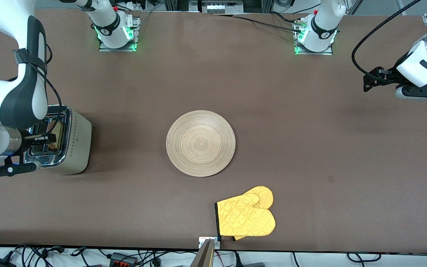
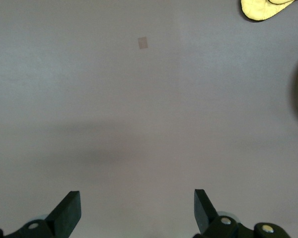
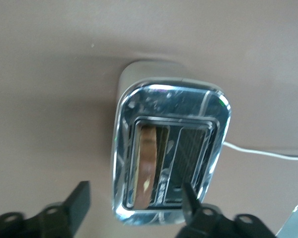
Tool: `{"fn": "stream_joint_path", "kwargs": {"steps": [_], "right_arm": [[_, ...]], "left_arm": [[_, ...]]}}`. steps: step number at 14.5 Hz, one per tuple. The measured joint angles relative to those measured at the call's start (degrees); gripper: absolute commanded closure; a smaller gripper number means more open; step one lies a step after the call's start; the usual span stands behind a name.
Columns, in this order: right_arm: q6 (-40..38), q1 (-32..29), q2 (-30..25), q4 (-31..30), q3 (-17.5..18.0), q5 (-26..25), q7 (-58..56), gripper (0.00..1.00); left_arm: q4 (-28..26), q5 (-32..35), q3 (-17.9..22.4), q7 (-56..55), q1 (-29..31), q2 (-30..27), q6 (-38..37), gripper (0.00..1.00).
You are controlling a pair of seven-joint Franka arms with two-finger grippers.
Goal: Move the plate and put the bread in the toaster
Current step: 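Open the right gripper and raise it off the bread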
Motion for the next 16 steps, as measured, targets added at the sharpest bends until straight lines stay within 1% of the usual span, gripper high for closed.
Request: {"fn": "stream_joint_path", "kwargs": {"steps": [3, 5, 7, 10, 16], "right_arm": [[-4.1, -0.9, -3.3, 0.2, -0.2, 1.9, -0.5, 0.00], [-8.2, -2.8, -6.0, 0.2, -0.5, 6.1, -1.3, 0.00], [-10.2, -5.5, -8.5, 0.2, -0.6, 9.3, -3.8, 0.00], [-10.6, -6.9, -10.0, 0.1, -0.6, 9.7, -6.5, 0.00], [-10.5, -6.2, -8.9, -0.3, 0.2, 9.6, -6.5, 0.00]], "left_arm": [[0.0, 0.0, 0.0, 0.0, 0.0, 0.0, 0.0, 0.00], [0.0, 0.0, 0.0, 0.0, 0.0, 0.0, -0.1, 0.00], [0.0, 0.0, 0.0, 0.0, 0.0, 0.0, -0.1, 0.00], [0.0, 0.0, 0.0, 0.0, 0.0, 0.0, -0.2, 0.00], [0.0, 0.0, 0.0, 0.0, 0.0, 0.0, -0.2, 0.00]]}}
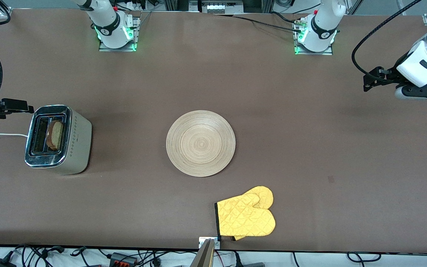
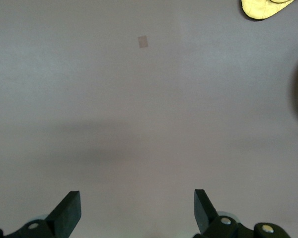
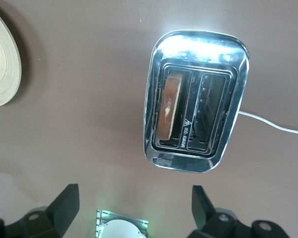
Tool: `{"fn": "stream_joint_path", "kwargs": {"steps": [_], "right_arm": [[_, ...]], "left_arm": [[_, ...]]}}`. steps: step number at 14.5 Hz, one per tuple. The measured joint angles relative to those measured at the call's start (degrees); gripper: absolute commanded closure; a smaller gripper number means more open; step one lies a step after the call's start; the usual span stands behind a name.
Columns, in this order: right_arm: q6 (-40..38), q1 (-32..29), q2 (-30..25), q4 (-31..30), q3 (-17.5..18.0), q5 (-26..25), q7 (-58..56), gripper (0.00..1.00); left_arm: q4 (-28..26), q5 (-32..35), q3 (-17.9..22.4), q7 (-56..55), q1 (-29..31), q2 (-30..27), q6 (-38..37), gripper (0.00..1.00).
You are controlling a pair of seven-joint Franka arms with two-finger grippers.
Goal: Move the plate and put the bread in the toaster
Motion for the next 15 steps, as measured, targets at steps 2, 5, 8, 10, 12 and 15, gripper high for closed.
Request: {"fn": "stream_joint_path", "kwargs": {"steps": [2, 5, 8, 10, 12, 15], "right_arm": [[0.1, 0.1, 0.0, 0.0, 0.0, 0.0, 0.0, 0.00], [0.9, 2.4, -0.1, 0.0, 0.2, -3.7, 0.8, 0.00], [3.2, 5.5, -0.8, -0.8, 0.3, -8.1, 7.2, 0.00], [13.0, 4.0, -4.7, -7.2, 1.4, -8.4, 10.8, 0.00], [21.7, -1.7, -11.1, -16.5, 6.6, -9.8, 11.1, 0.00], [22.0, -5.1, -18.4, -23.3, 12.7, -15.1, 11.8, 0.00]], "left_arm": [[0.0, 0.0, 0.0, 0.0, 0.0, 0.0, 0.0, 0.00], [0.0, 0.0, 0.0, 0.0, 0.0, 0.0, 0.0, 0.00], [0.0, 0.0, 0.0, 0.0, 0.0, 0.0, 0.0, 0.00], [0.3, 0.0, 0.0, 0.0, 0.0, 0.0, 0.0, 0.00], [0.8, 0.0, 0.0, 0.0, 0.0, 0.1, 0.0, 0.00], [0.9, 0.0, -0.5, 0.0, 0.0, 0.2, 0.0, 0.00]]}}
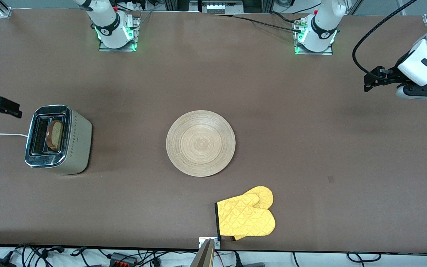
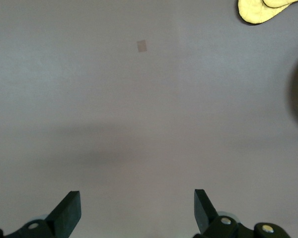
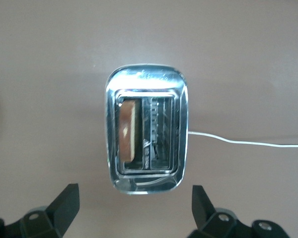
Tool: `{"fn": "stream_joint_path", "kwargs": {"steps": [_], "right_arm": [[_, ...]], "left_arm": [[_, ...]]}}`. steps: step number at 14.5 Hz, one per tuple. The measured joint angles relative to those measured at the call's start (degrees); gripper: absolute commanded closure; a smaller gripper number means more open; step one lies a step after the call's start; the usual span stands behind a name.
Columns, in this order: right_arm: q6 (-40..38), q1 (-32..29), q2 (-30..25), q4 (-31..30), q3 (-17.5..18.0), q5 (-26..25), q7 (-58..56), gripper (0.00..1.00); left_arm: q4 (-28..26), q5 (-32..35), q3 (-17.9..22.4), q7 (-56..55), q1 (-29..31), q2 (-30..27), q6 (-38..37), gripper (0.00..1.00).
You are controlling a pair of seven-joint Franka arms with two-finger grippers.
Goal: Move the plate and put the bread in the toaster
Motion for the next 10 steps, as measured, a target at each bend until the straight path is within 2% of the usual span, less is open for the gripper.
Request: {"fn": "stream_joint_path", "kwargs": {"steps": [3, 6, 10], "right_arm": [[-3.8, -0.1, -4.3, -3.4, 1.8, -0.8, 3.2, 0.00], [-1.7, -1.2, -6.6, -5.9, 2.7, -0.6, 4.3, 0.00], [1.3, -5.9, -6.8, -6.2, 8.2, 1.2, 5.0, 0.00]], "left_arm": [[0.0, 0.0, -0.3, 0.0, 0.0, 0.1, 0.0, 0.00], [0.0, 0.0, -0.4, 0.0, 0.0, 0.1, -0.1, 0.00], [0.0, 0.0, -0.5, 0.0, 0.0, 0.1, -0.3, 0.00]]}}
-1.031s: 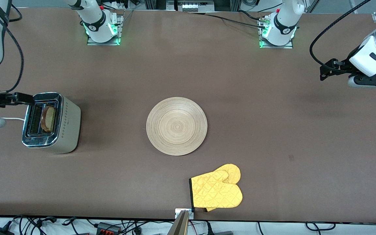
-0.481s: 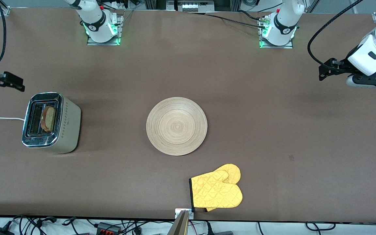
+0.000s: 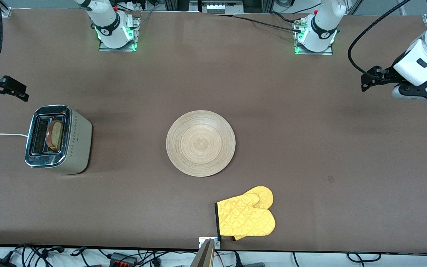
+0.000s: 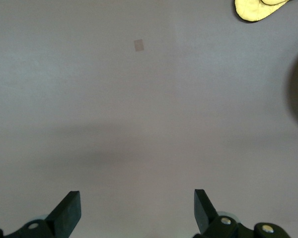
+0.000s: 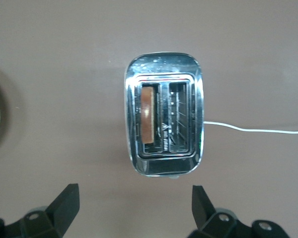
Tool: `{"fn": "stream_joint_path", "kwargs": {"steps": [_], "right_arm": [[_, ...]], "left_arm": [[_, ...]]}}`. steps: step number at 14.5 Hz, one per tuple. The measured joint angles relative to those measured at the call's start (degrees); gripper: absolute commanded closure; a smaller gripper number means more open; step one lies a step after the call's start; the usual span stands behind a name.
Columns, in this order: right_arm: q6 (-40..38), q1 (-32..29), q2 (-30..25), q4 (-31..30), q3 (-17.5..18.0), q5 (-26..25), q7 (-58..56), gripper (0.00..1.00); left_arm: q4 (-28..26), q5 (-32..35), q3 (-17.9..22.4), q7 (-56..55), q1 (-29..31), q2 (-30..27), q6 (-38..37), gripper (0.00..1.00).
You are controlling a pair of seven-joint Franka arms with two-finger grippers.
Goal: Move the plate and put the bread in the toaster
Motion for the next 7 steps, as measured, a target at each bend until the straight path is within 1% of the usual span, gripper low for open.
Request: {"fn": "stream_joint_path", "kwargs": {"steps": [2, 5, 7], "right_arm": [[0.2, -1.0, 0.0, -0.1, 1.3, 2.7, 0.8, 0.00], [0.5, -2.8, 0.3, -0.1, 1.4, 6.4, 0.8, 0.00], [0.2, -4.5, 0.5, -0.2, 1.4, 7.8, 0.8, 0.00]], "left_arm": [[0.0, 0.0, -0.1, 0.0, 0.0, 0.0, -0.2, 0.00], [0.2, 0.0, -0.1, 0.0, 0.0, 0.0, -0.2, 0.00], [0.3, 0.0, -0.2, 0.0, 0.0, 0.0, -0.2, 0.00]]}}
